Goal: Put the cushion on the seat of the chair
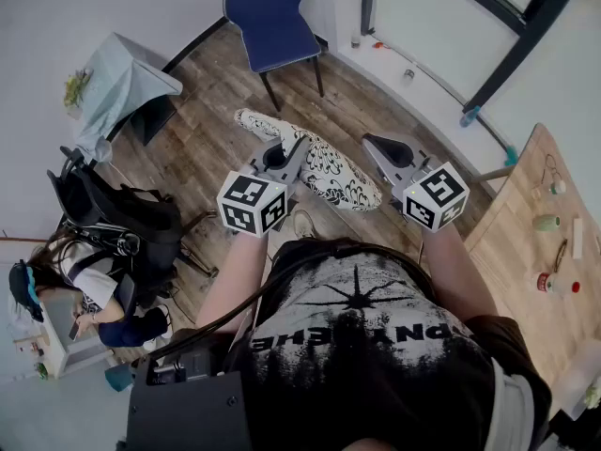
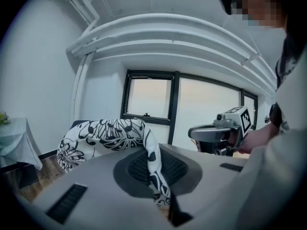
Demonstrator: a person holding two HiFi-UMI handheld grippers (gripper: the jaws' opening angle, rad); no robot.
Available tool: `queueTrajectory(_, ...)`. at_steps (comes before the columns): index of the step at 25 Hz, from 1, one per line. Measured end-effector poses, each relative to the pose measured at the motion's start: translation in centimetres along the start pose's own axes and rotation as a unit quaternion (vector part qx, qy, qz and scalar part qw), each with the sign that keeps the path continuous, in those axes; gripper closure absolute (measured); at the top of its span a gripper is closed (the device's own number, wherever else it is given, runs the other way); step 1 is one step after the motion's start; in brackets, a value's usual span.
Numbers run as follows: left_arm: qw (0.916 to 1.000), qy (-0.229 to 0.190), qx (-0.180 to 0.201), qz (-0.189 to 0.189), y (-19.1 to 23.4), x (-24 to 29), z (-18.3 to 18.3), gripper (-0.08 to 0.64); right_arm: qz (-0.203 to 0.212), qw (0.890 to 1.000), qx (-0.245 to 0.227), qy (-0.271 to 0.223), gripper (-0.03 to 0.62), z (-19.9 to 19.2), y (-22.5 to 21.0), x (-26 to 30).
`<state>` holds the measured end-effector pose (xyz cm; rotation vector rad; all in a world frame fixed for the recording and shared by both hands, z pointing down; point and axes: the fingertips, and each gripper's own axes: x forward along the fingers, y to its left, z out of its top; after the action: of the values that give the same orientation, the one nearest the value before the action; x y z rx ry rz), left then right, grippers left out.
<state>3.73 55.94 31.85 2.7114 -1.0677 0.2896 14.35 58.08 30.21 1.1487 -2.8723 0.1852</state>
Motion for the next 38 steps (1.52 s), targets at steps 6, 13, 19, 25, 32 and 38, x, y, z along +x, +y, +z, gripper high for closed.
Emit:
queueTrajectory(6, 1.0000, -0.002, 0.007, -0.003, -0.1, 0.3, 0.6, 0.537, 0.008, 1.000, -0.003, -0.002, 0.575, 0.3, 0.3, 0.2)
queueTrajectory(13, 0.9999, 0.001, 0.010, -0.008, -0.5, 0.5, 0.6, 0.537, 0.003, 1.000, 0.019, -0.013, 0.574, 0.7, 0.0, -0.1)
queueTrajectory(19, 0.9999, 0.008, 0.012, -0.008, -0.6, 0.5, 0.5, 0.537, 0.004, 0.999, 0.032, -0.021, 0.574, 0.6, 0.0, -0.1)
queueTrajectory(25, 0.9999, 0.007, 0.011, -0.009, -0.7, 0.7, 0.5, 0.537, 0.009, 0.999, 0.034, -0.017, 0.574, 0.4, 0.2, 0.0)
queueTrajectory(32, 0.9998, 0.007, 0.015, -0.011, -1.1, 0.6, 0.5, 0.537, 0.003, 0.999, 0.031, -0.016, 0.574, 0.6, 0.4, -0.3)
queueTrajectory(38, 0.9997, 0.020, 0.000, -0.010, 3.1, 3.7, -0.7, 0.537, 0.008, 0.999, 0.044, 0.001, 0.574, -1.1, -2.8, 3.9)
